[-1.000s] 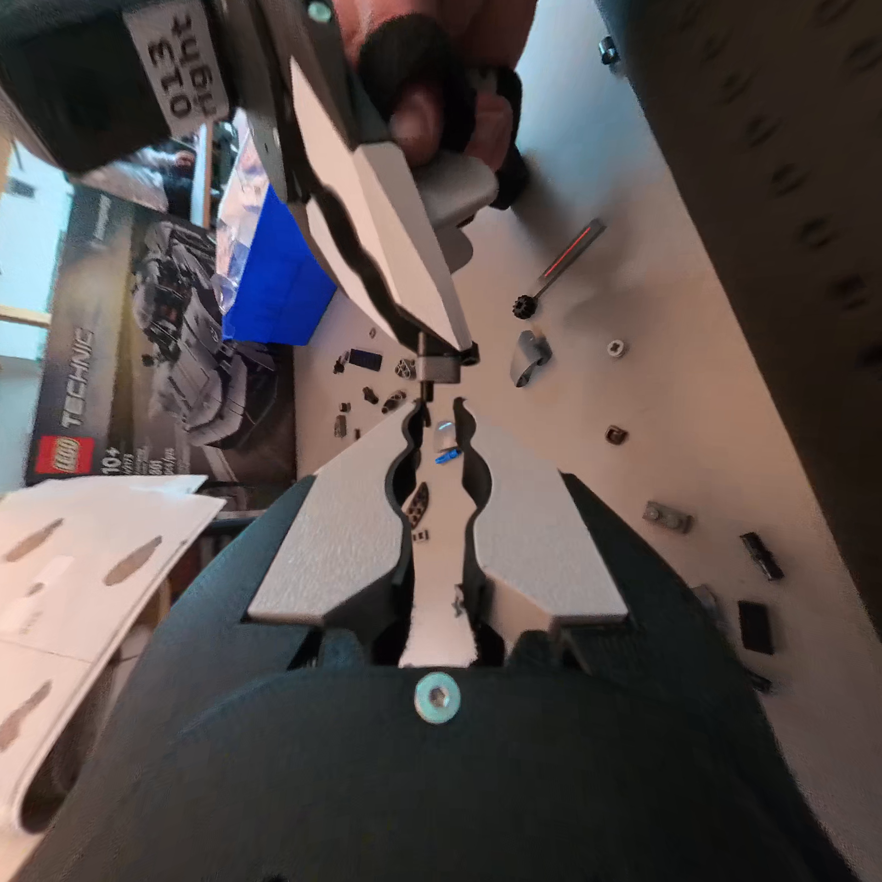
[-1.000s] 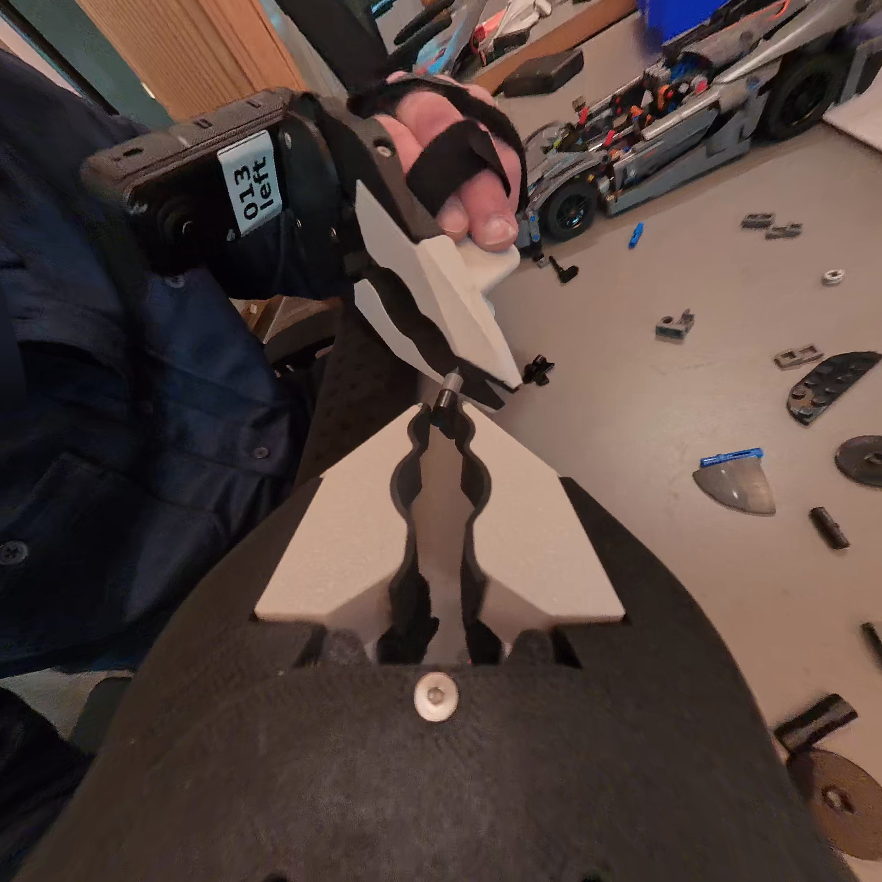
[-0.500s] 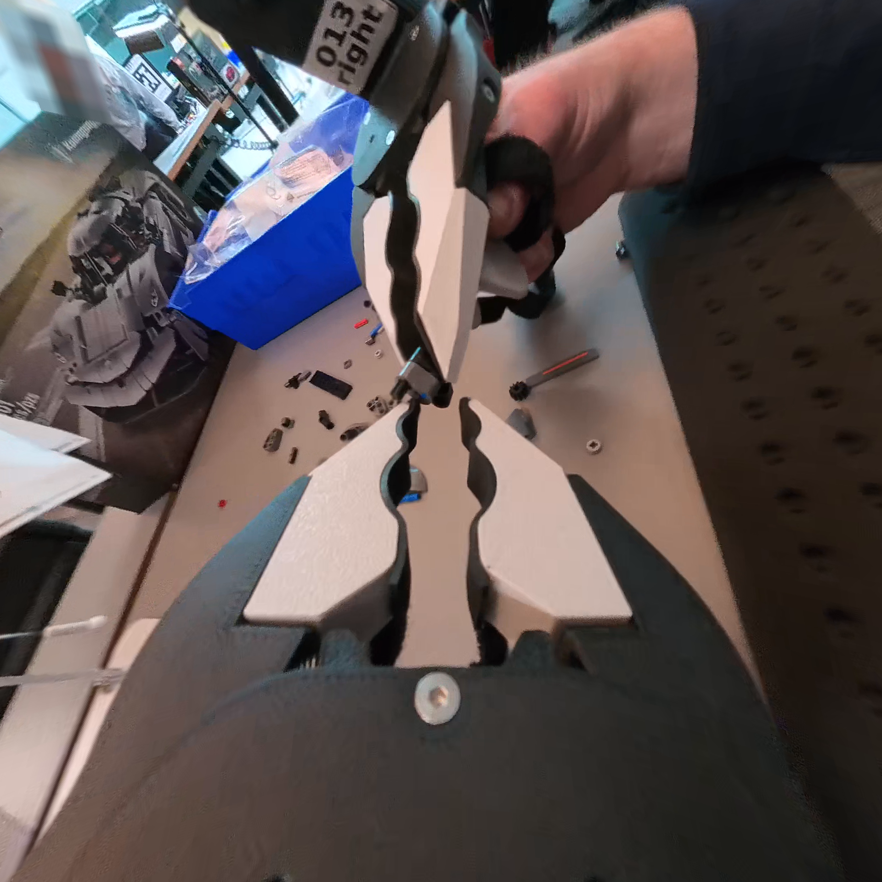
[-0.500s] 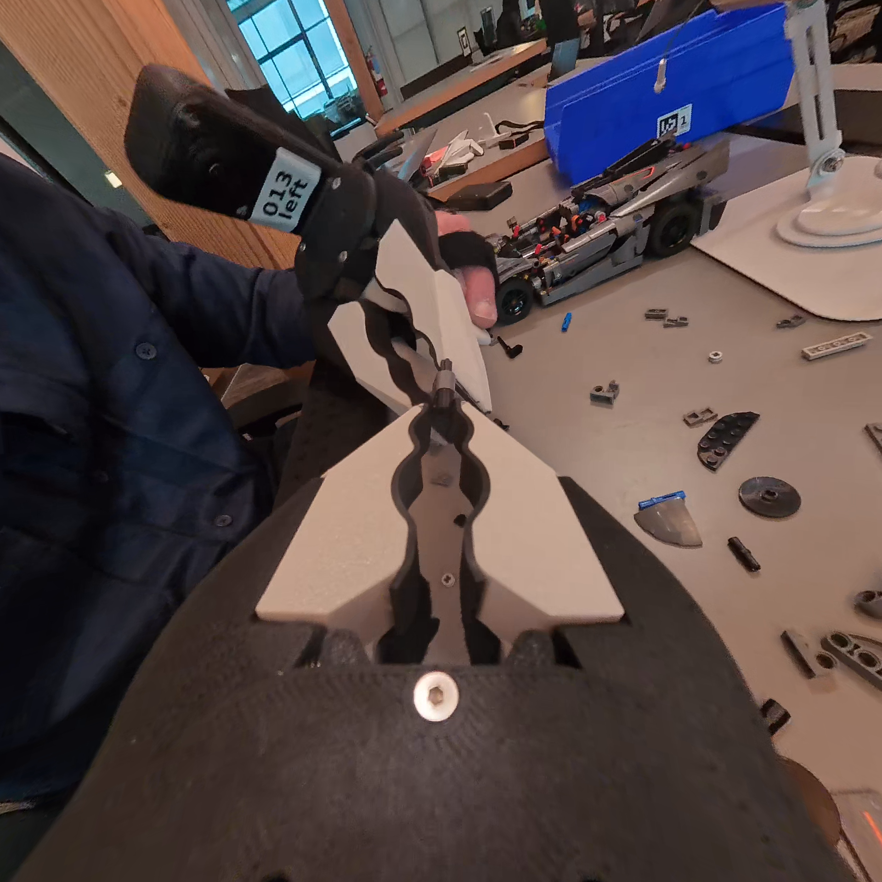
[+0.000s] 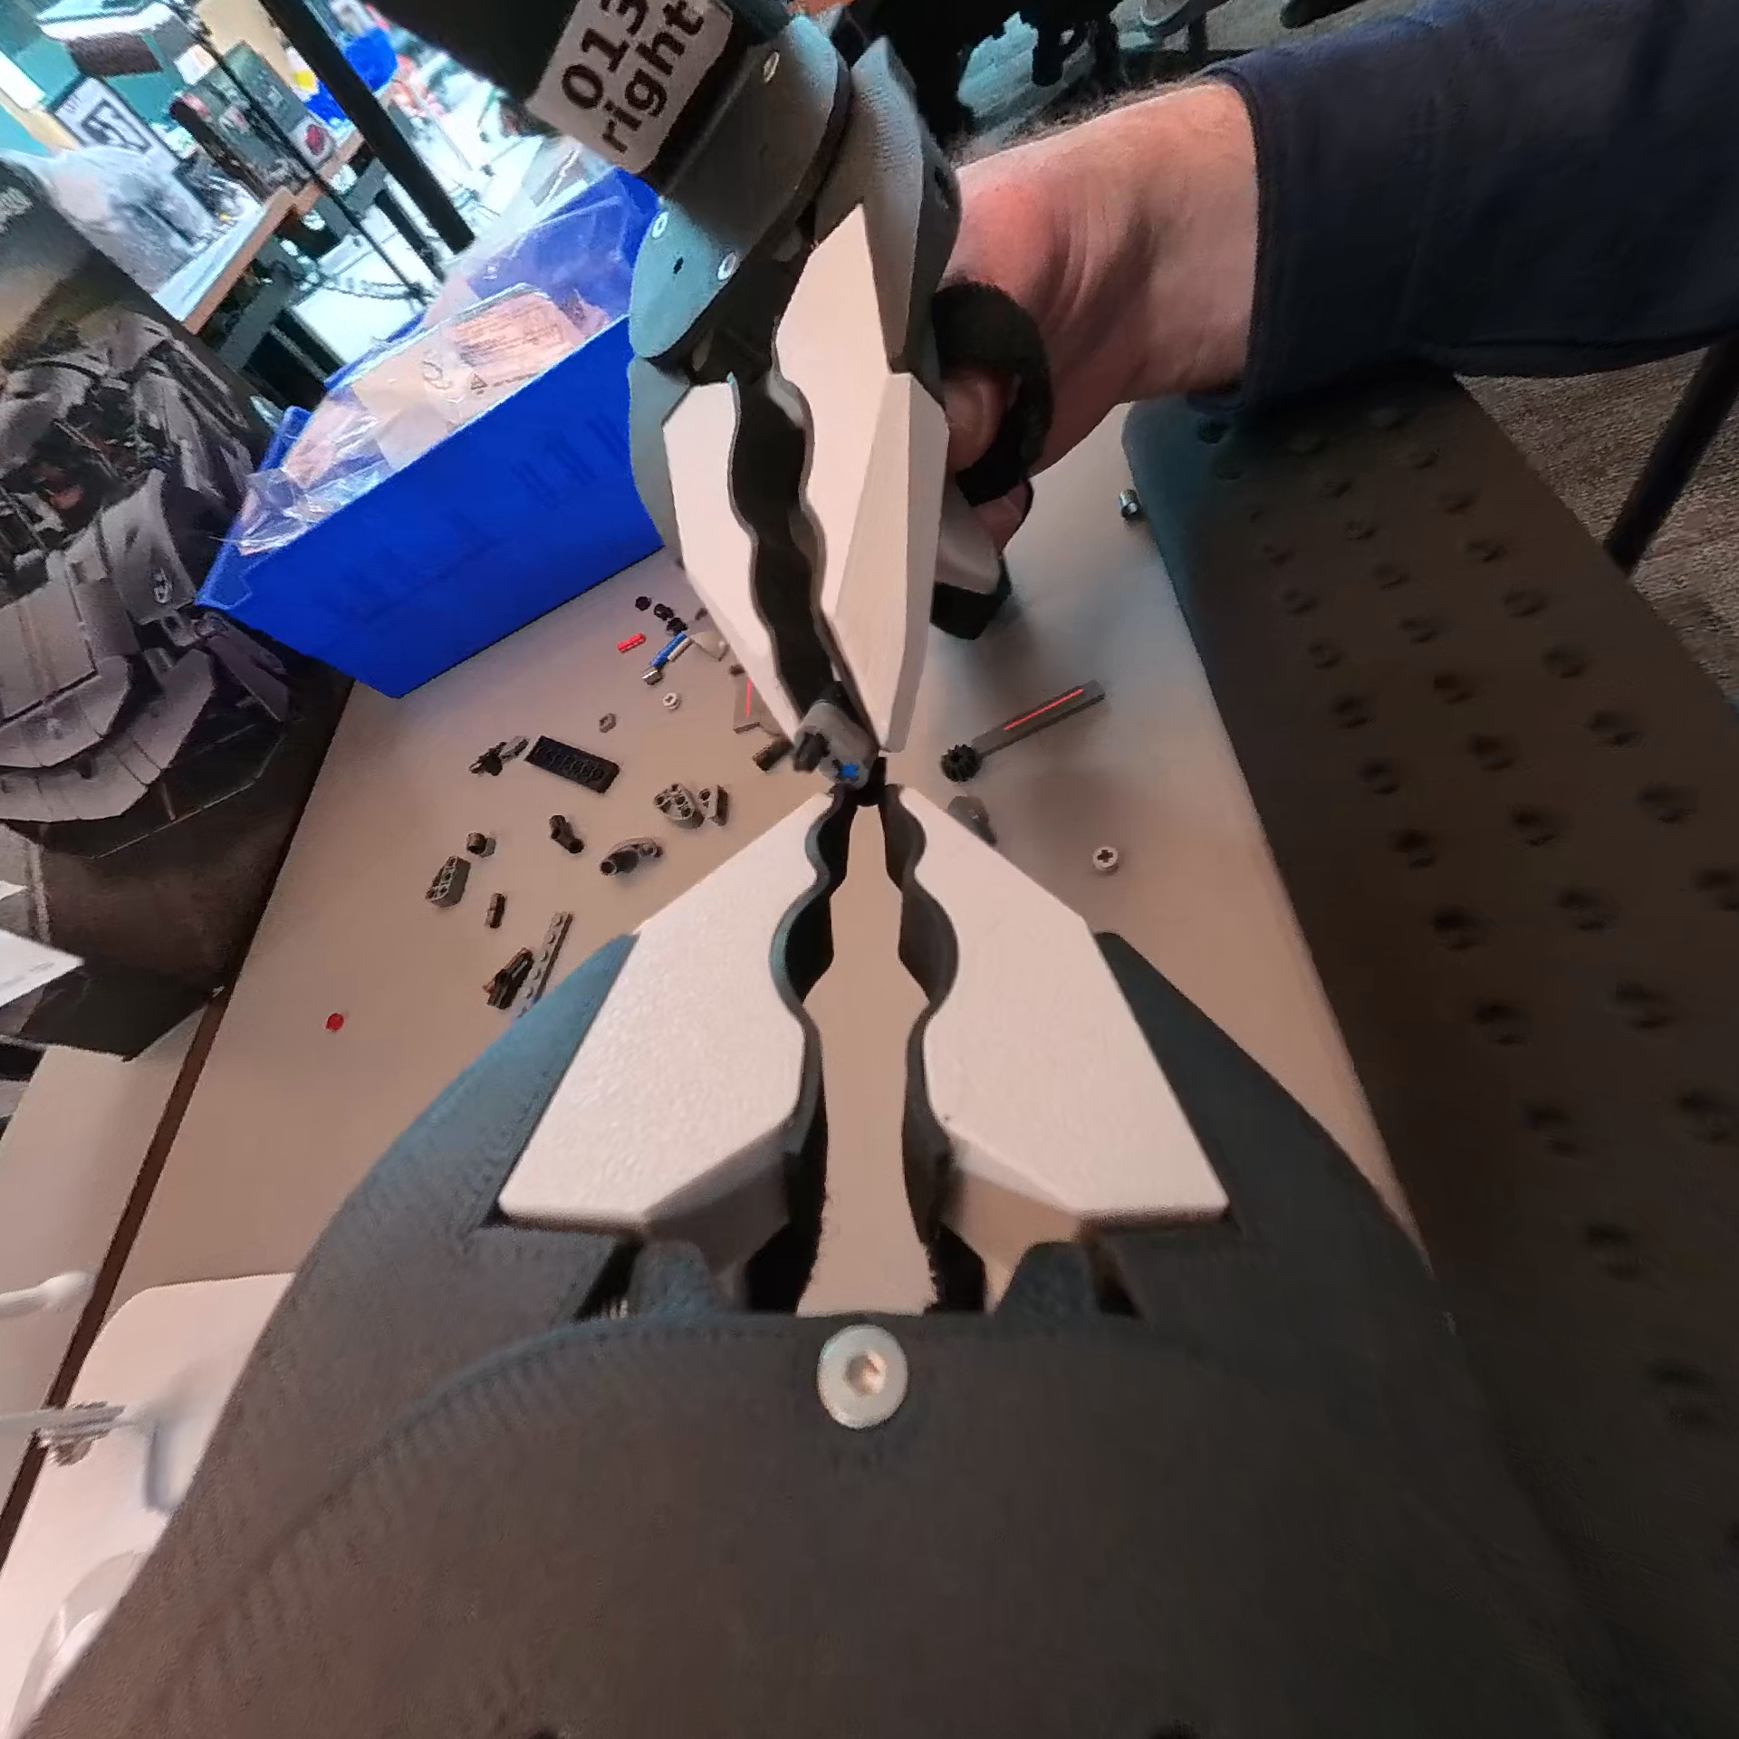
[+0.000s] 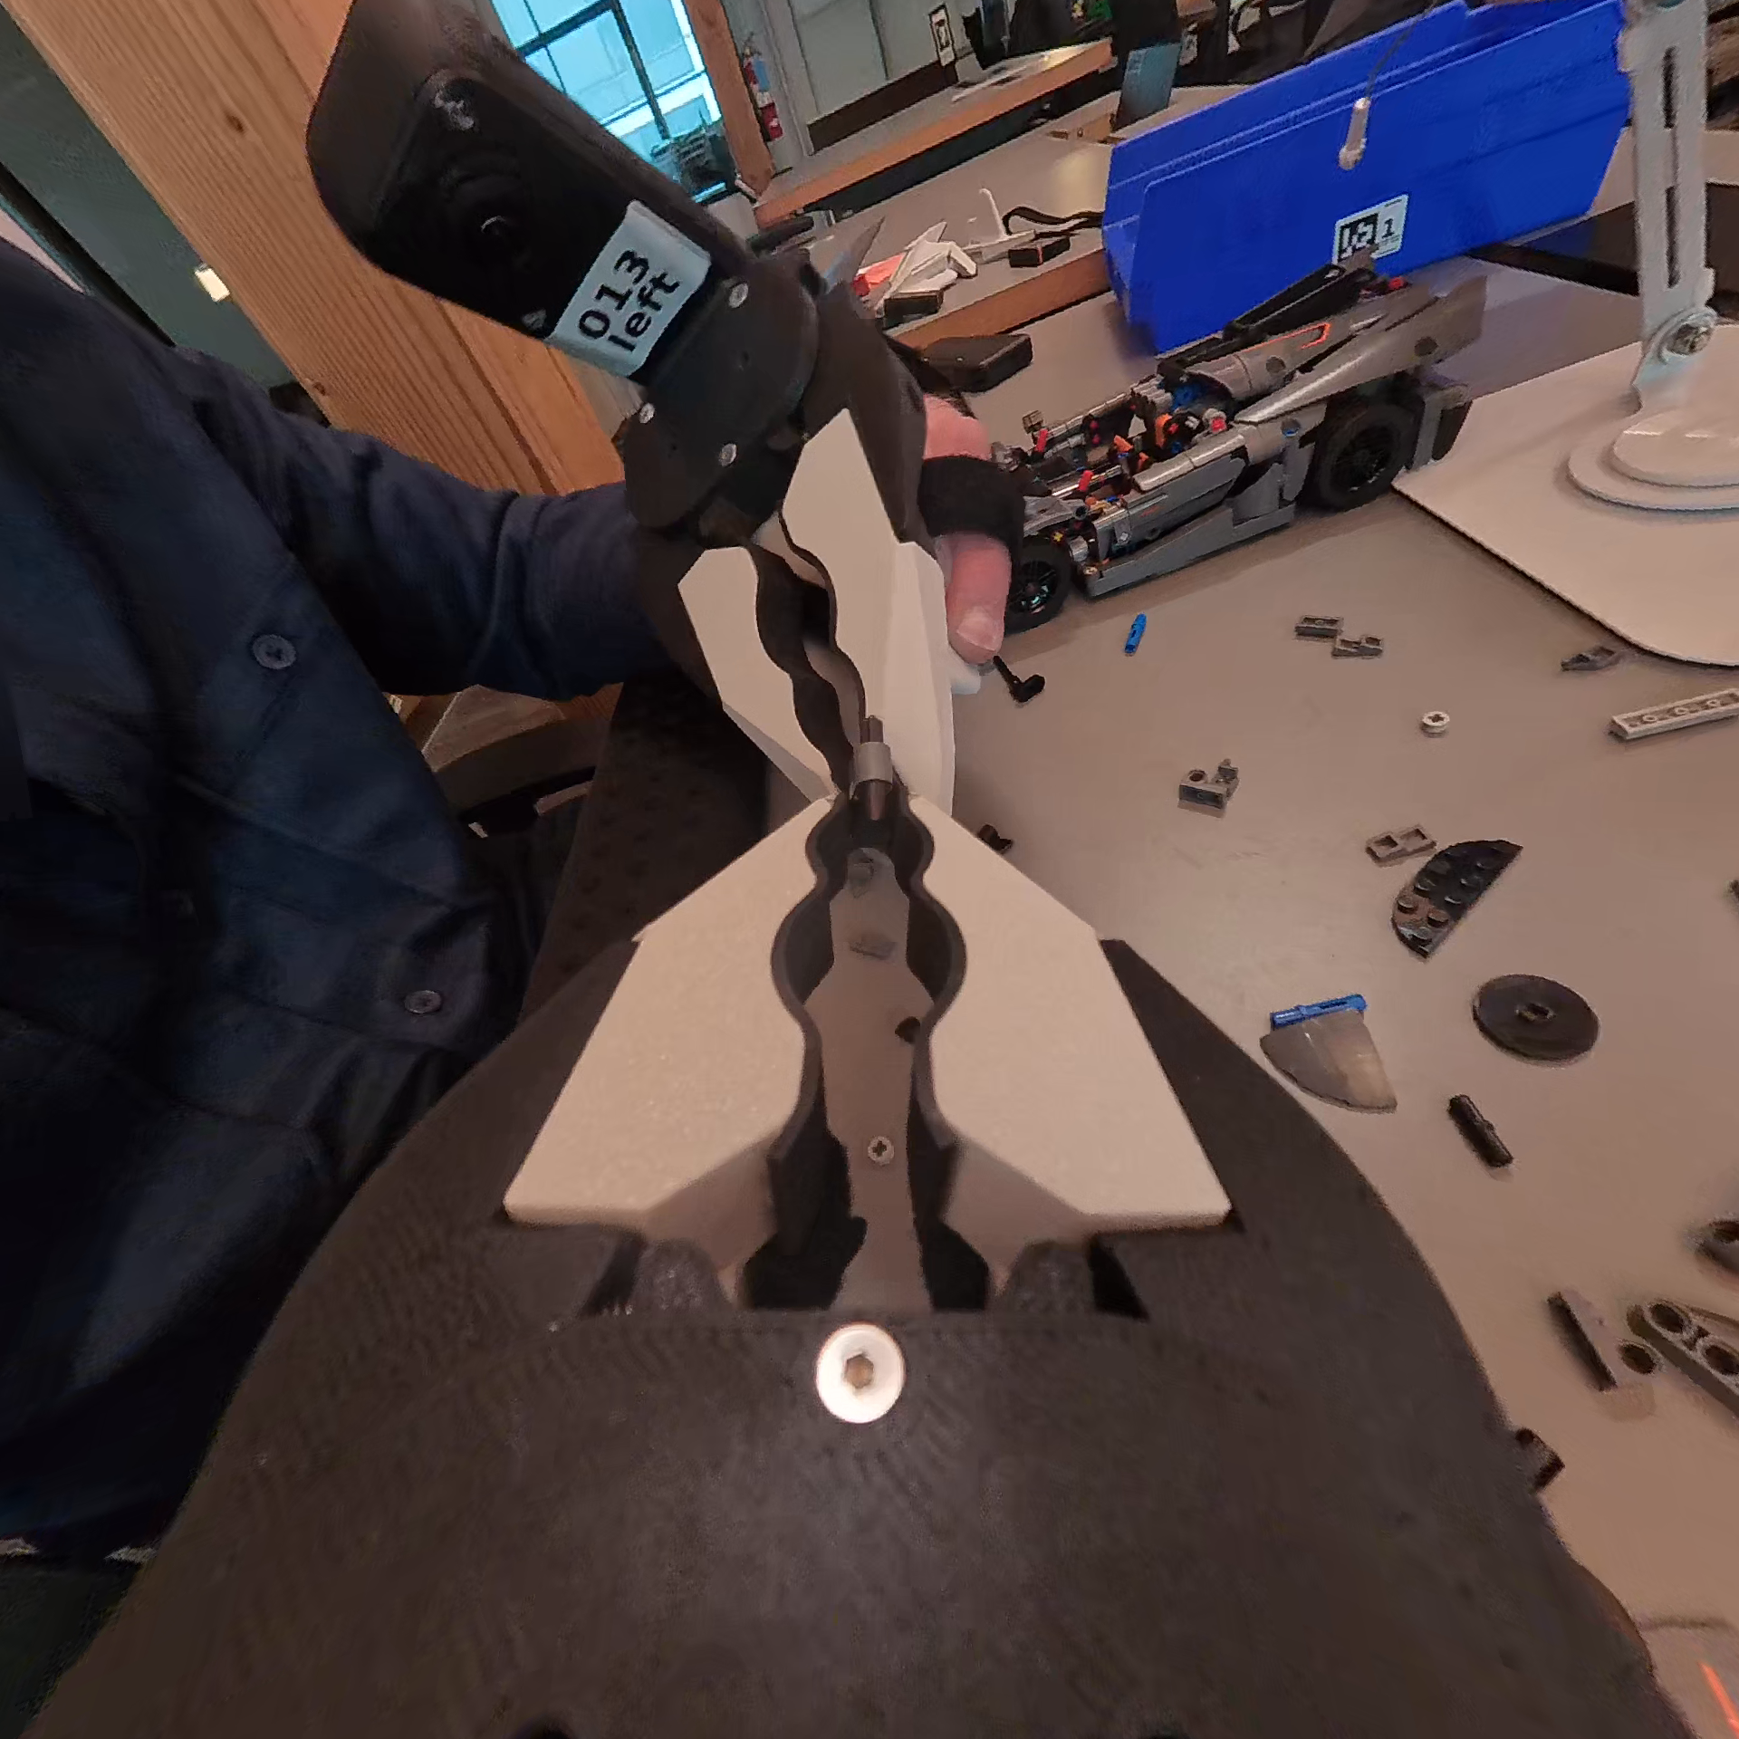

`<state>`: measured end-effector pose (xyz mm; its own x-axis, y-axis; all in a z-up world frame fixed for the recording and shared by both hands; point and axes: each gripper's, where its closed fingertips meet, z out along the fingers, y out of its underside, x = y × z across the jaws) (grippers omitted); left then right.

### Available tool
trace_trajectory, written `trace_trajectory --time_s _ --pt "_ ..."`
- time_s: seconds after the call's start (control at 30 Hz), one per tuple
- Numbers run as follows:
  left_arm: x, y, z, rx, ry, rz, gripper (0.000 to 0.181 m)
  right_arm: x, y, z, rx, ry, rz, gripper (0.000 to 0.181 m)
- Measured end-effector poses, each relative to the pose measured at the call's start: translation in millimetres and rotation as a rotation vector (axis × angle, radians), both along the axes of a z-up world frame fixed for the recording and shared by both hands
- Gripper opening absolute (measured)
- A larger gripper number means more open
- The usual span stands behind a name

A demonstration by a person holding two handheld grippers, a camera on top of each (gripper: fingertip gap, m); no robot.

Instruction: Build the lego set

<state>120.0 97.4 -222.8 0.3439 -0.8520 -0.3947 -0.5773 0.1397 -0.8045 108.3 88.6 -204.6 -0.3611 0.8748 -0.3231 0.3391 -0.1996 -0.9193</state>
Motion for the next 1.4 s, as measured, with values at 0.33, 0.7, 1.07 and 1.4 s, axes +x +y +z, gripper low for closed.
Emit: trace_trajectory --time_s 0.33,0.7,1.07,1.4 --pt "-3.7 -5.5 -12.9 -0.138 -0.003 -0.049 0.005 -3.0 2.1 3.2 -0.102 -0.012 0.006 0.011" --pt "-6.8 3.4 -8.3 -0.082 -0.005 0.000 0.008 -4.3 7.9 -1.2 -0.140 -0.053 -0.023 0.004" --pt "-24.9 37.7 19.6 0.323 0.146 0.301 0.021 -16.0 39.9 19.6 -0.292 0.071 -0.217 0.004" --pt "-34.6 44.1 25.4 0.344 0.157 0.395 0.016 -32.3 45.0 18.9 -0.290 0.084 -0.308 0.004"
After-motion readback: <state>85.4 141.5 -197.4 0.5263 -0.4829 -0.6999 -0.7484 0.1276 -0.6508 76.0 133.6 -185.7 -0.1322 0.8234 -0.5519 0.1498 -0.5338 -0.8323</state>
